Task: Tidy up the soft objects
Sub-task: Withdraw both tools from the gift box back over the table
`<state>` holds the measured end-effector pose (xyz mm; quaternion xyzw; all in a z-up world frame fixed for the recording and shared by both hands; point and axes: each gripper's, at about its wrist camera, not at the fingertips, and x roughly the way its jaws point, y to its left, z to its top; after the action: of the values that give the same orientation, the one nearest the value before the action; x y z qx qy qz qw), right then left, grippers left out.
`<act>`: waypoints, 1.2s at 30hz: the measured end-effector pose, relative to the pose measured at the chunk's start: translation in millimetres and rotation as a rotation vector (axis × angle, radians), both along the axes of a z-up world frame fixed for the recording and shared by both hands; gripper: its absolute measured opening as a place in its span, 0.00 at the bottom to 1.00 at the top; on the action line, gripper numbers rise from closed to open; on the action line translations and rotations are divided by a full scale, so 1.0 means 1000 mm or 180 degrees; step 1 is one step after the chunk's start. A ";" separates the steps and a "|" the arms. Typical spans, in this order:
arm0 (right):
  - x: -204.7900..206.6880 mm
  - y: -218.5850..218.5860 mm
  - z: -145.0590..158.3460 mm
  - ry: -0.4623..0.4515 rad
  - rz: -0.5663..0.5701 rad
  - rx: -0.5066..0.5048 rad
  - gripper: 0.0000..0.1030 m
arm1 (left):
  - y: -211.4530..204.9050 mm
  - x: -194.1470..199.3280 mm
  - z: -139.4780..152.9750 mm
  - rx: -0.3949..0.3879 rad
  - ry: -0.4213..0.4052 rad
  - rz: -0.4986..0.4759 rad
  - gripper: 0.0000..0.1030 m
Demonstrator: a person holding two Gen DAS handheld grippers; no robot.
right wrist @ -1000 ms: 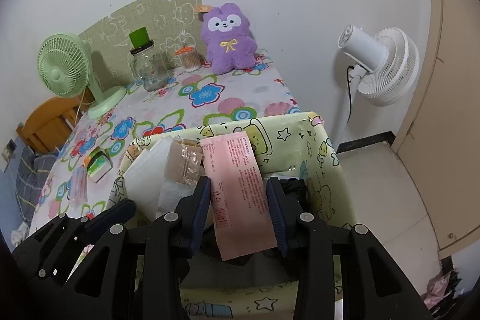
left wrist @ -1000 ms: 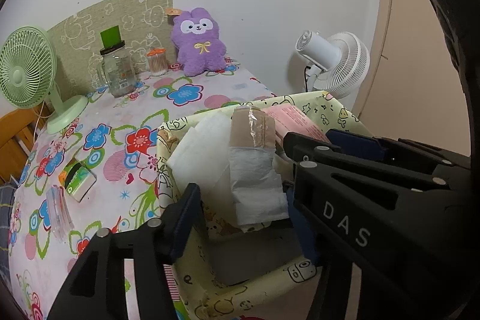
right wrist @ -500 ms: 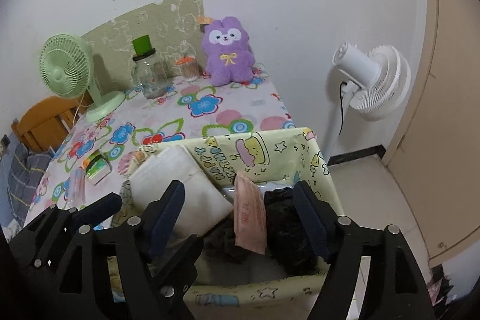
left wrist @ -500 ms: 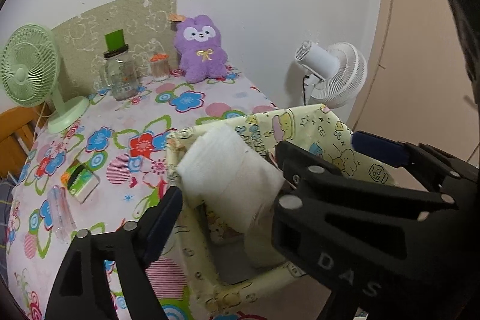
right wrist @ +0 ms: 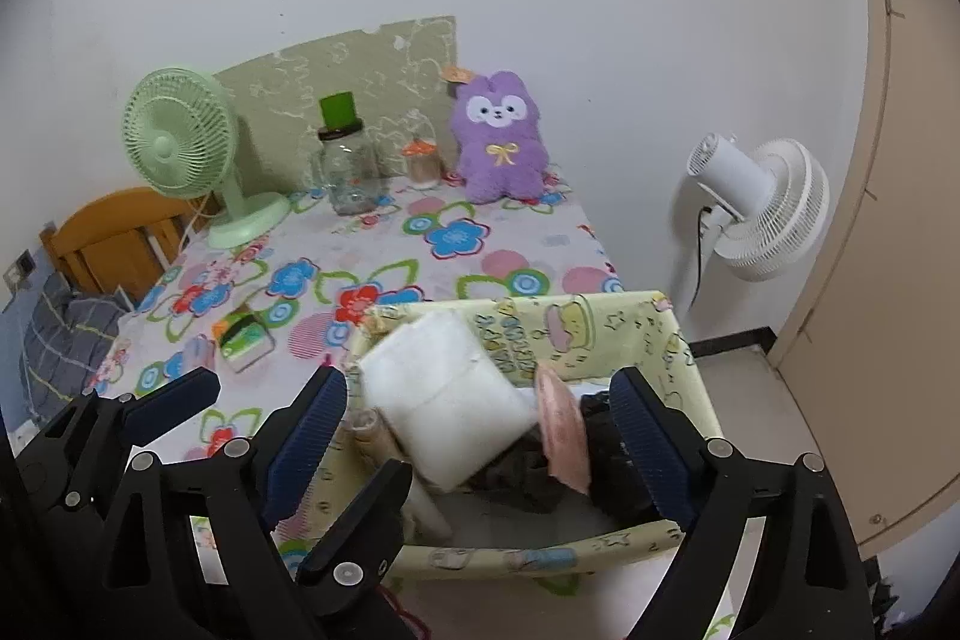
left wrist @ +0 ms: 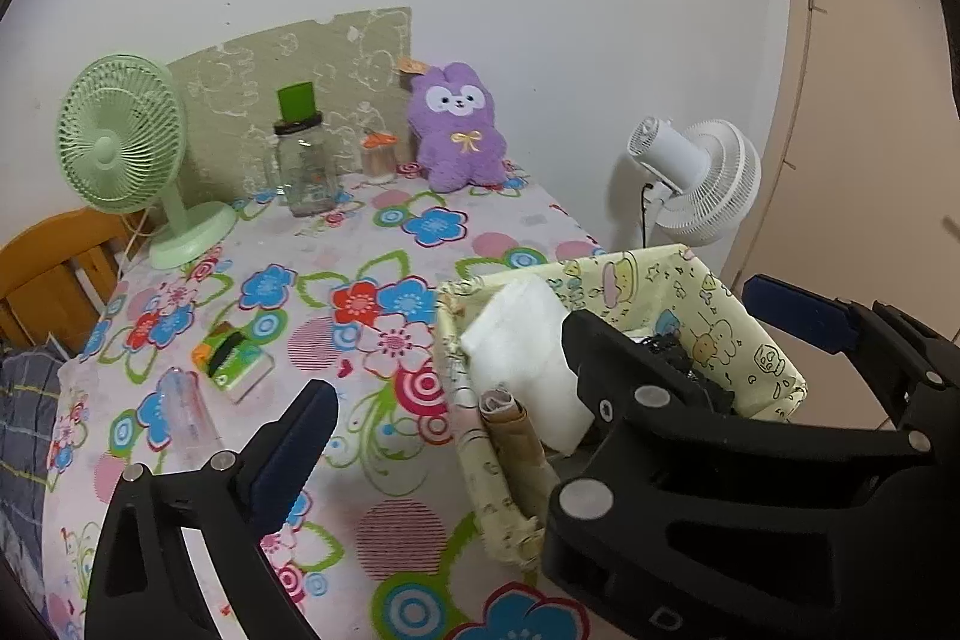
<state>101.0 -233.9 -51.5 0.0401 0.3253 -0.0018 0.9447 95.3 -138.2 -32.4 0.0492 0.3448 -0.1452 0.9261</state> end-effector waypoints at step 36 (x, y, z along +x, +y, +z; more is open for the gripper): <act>-0.025 0.100 0.044 -0.0317 0.0321 -0.0081 0.96 | 0.095 -0.028 0.037 -0.0035 -0.0319 0.0361 1.00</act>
<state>76.3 -133.9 -7.4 0.0117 0.2795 0.0437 0.9591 67.4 -43.5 5.1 0.0318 0.2994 -0.0918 0.9492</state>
